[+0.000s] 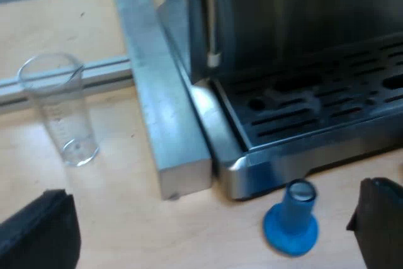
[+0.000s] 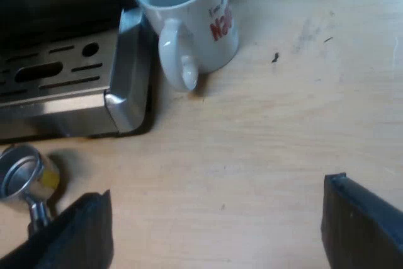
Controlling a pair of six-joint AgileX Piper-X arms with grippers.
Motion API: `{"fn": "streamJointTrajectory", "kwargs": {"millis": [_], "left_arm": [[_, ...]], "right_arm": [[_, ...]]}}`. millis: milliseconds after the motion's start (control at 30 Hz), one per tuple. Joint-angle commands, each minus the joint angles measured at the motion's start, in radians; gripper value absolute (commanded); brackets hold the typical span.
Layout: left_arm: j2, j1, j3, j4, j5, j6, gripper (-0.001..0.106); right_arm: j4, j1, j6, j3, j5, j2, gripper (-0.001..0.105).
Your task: Put the handle in the coffee machine
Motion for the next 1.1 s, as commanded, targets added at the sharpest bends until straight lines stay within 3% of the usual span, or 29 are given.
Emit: {"fn": "streamJointTrajectory", "kwargs": {"millis": [33, 300, 533, 700, 1100], "left_arm": [[-0.083, -0.051, -0.035, -0.006, 0.002, -0.002, 0.089], [0.035, -0.178, -0.108, -0.006, 0.031, 0.004, 0.089], [0.134, -0.308, -0.137, -0.006, 0.103, 0.004, 0.089], [0.187, -0.415, -0.143, -0.006, 0.106, 0.013, 0.089], [0.332, -0.622, -0.143, -0.013, 0.191, 0.056, 0.089]], "right_arm": [[0.027, 0.03, -0.004, -0.044, -0.006, 0.054, 0.07], [0.132, 0.122, -0.034, -0.132, -0.01, 0.212, 0.07], [0.185, 0.206, -0.061, -0.231, -0.01, 0.338, 0.07], [0.186, 0.259, -0.061, -0.282, -0.003, 0.421, 0.07], [0.189, 0.428, -0.025, -0.334, 0.034, 0.586, 0.07]]}}
